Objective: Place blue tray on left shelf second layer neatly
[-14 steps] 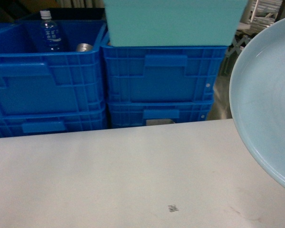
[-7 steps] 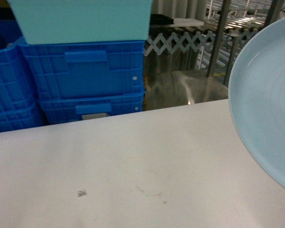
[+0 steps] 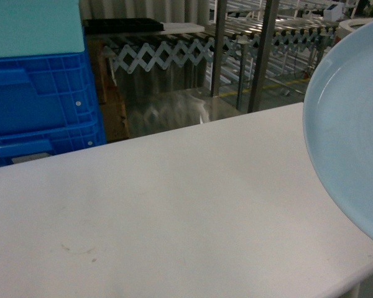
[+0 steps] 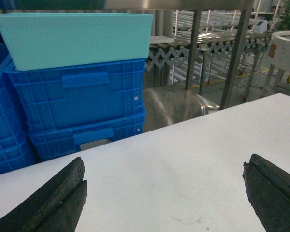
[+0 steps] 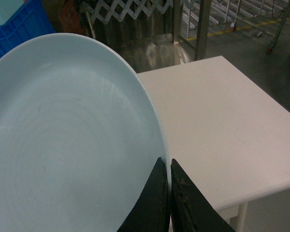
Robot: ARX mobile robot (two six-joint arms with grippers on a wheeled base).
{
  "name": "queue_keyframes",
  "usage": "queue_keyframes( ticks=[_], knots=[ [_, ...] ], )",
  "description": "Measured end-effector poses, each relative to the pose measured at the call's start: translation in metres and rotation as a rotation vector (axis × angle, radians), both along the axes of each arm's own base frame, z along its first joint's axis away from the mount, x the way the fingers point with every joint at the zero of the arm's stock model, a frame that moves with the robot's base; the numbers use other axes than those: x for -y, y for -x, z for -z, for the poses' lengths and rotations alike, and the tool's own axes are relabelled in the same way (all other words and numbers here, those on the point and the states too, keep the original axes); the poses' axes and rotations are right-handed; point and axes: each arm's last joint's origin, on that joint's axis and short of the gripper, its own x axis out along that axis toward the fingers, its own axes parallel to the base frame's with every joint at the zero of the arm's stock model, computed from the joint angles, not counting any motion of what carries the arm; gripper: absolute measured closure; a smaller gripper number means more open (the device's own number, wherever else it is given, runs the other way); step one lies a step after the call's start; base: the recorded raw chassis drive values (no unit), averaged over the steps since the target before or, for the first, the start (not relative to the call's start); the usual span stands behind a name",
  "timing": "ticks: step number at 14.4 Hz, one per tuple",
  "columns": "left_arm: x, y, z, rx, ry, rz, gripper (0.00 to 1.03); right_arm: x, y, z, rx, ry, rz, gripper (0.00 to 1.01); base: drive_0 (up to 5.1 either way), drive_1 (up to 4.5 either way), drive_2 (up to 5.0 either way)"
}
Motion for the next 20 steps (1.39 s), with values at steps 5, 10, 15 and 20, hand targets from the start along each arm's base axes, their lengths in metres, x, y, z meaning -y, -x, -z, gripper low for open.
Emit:
queue_keyframes(
  ticks=[5, 10, 15, 20],
  knots=[
    [-0.0001, 0.0000, 0.0002, -0.002, 0.000, -0.002, 0.05, 0.0003, 0.0000, 0.0004, -0.003, -0.001, -0.001, 0.99, 1.8, -1.44, -5.9],
    [0.0000, 0.0000, -0.0002, 0.002, 0.000, -0.001, 0.05, 0.0004, -0.0001, 0.0005, -0.003, 0.000, 0.002, 0.99, 2.2, -0.99, -5.6],
    [0.0000, 0.0000, -0.0002, 0.002, 0.000, 0.000, 0.05, 0.0004, 0.0000, 0.0005, -0.003, 0.000, 0.002, 0.99, 2.0, -1.05, -5.8],
    [0.0000, 0.0000, -0.0001, 0.001, 0.000, 0.000, 0.05, 0.0004, 0.0000, 0.0005, -0.003, 0.000, 0.002, 0.99, 2.1, -0.98, -5.7]
  ],
)
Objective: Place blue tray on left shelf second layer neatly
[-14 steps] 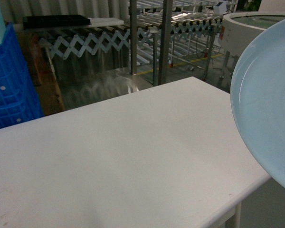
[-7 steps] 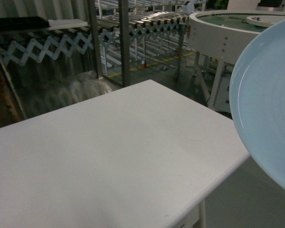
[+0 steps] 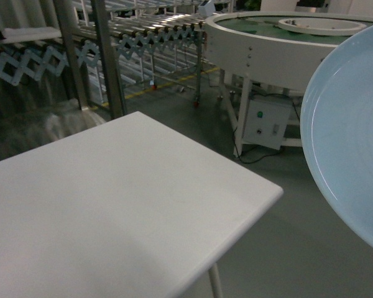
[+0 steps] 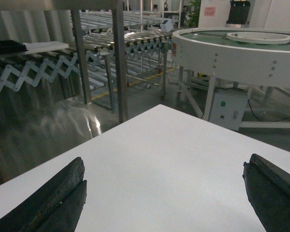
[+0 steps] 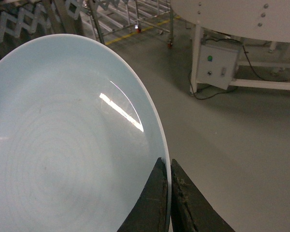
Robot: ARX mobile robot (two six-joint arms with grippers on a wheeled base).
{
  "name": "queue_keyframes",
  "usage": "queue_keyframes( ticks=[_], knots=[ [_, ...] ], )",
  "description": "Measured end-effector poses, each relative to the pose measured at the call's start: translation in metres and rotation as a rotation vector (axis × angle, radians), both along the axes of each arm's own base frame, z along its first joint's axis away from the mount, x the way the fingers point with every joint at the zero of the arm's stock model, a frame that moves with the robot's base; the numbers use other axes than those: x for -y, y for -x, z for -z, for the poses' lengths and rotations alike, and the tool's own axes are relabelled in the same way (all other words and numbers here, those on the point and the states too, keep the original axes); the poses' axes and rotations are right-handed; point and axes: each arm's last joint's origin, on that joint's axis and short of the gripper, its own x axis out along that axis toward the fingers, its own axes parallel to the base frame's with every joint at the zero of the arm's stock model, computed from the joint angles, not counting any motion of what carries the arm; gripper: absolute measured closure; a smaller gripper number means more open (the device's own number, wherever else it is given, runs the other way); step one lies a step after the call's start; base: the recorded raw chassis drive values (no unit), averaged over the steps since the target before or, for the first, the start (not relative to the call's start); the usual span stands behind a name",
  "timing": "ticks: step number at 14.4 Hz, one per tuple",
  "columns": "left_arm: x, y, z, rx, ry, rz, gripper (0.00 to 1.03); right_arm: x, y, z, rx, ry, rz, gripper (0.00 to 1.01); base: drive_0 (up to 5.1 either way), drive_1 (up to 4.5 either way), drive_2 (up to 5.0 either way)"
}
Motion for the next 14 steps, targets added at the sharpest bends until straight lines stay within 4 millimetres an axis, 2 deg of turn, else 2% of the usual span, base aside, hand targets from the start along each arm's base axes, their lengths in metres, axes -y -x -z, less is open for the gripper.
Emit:
queue_keyframes(
  ticks=[14],
  knots=[
    [0.0000, 0.0000, 0.0001, -0.001, 0.000, -0.001, 0.05, -0.0001, 0.0000, -0.0001, 0.001, 0.000, -0.001, 0.99, 2.1, -0.87, -5.8]
  ],
)
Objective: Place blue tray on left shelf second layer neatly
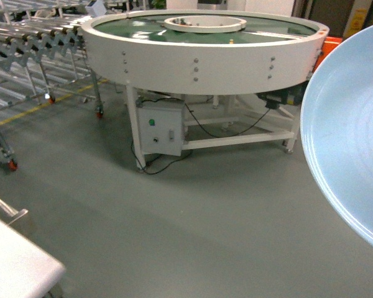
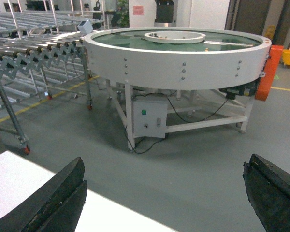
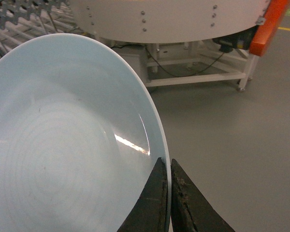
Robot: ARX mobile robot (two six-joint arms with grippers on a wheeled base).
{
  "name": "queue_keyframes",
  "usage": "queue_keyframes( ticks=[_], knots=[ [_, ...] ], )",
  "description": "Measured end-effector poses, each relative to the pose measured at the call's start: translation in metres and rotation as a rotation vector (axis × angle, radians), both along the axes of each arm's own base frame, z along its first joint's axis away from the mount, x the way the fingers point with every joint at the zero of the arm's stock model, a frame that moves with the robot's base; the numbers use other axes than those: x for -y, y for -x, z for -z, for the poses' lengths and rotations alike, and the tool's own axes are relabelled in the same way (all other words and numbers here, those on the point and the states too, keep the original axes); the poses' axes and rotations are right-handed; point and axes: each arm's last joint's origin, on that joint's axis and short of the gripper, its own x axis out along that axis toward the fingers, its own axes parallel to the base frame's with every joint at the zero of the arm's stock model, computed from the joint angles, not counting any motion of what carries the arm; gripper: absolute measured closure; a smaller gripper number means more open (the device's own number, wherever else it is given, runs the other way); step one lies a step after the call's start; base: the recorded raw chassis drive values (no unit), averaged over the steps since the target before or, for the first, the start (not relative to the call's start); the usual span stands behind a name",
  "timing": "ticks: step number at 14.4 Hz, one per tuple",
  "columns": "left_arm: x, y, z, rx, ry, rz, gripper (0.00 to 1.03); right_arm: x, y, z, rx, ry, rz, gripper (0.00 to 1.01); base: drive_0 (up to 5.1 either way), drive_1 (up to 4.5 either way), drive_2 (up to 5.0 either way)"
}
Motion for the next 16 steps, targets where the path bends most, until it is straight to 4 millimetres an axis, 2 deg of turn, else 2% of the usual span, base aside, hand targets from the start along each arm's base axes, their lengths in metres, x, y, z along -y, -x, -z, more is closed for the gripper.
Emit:
queue_keyframes(
  ticks=[16],
  knots=[
    [0.0001, 0.0000, 0.0000, 0.000, 0.000, 0.002, 0.05, 0.0001, 0.0001, 0.0003, -0.002, 0.000, 0.001, 0.99, 2.1, -0.73, -5.9]
  ],
)
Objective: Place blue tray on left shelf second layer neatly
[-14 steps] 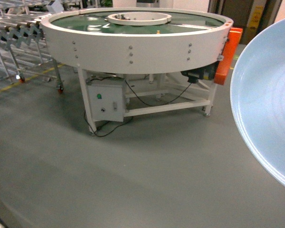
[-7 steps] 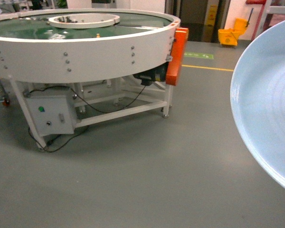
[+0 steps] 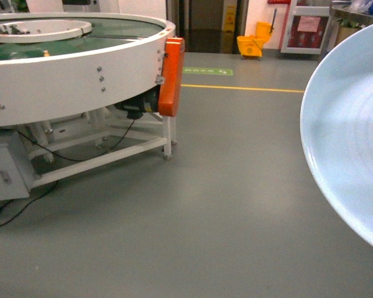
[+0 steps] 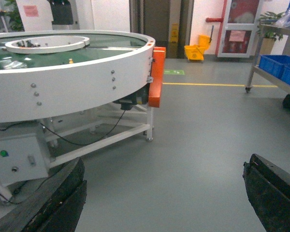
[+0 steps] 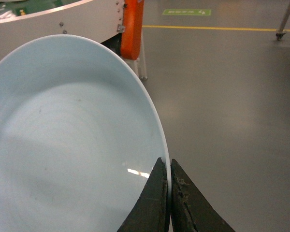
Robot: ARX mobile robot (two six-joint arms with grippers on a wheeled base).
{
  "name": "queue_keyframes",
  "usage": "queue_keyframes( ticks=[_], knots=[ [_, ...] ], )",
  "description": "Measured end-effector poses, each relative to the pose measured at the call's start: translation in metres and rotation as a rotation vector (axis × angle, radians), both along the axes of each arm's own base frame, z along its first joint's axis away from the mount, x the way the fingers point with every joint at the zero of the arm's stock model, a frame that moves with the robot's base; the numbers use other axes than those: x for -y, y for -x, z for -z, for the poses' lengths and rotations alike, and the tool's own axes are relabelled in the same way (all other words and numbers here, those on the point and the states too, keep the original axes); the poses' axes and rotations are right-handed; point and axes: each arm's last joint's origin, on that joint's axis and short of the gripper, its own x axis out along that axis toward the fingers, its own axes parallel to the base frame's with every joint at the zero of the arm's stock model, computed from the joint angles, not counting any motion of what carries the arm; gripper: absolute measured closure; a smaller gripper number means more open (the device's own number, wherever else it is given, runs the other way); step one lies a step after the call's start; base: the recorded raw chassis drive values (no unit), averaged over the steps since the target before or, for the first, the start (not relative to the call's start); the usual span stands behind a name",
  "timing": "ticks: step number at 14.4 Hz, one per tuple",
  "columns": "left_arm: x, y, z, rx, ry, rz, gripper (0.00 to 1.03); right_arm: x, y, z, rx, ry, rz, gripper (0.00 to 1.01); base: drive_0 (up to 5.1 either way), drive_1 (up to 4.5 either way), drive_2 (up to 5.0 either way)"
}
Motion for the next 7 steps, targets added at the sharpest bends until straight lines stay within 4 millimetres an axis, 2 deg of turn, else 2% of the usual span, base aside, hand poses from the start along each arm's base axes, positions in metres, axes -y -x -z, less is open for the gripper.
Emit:
queue_keyframes(
  ticks=[7],
  knots=[
    [0.0001, 0.0000, 0.0001, -0.002, 0.000, 0.001, 0.05, 0.0000, 0.0000, 0.0001, 0.000, 0.000, 0.000, 0.99, 1.7, -0.24, -6.5]
  ],
)
